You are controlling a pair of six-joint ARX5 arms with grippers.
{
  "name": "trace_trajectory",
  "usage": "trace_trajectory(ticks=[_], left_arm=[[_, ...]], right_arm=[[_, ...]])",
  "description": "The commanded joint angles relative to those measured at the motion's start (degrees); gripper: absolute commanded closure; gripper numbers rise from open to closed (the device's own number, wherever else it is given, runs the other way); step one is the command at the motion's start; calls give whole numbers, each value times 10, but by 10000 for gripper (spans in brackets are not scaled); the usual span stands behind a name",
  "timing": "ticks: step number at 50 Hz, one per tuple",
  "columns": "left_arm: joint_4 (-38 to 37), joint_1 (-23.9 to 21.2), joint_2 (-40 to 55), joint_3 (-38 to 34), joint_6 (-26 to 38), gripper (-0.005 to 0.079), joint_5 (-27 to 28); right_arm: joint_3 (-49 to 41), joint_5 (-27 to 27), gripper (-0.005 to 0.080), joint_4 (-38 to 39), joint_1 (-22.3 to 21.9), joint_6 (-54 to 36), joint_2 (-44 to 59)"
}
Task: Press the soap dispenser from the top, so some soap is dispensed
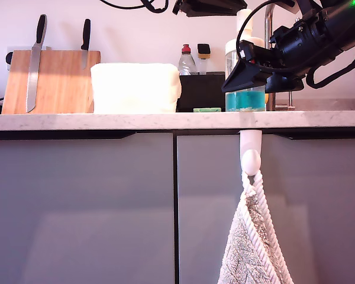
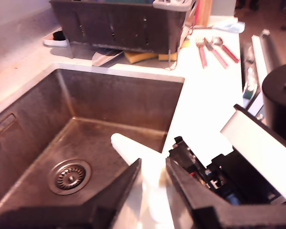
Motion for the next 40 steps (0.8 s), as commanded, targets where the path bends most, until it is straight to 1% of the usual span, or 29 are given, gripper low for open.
trace_trajectory(ticks=[1,16,27,34,40], left_arm=[[-30,-2,38,-26,9,620,-10],[-38,-3,74,-26,9,620,-9],[-50,-3,77,-26,9,620,-9],[-81,-3,77,-26,35,621,-9],[-85,-2,77,-26,38,620,-10]], right_arm=[[-6,1,560,-7,3,-4,2],[-6,2,561,-8,3,-5,2],[-6,3,561,-13,2,-8,2],[-6,3,561,-12,2,-8,2],[-6,3,561,-11,2,-12,2]])
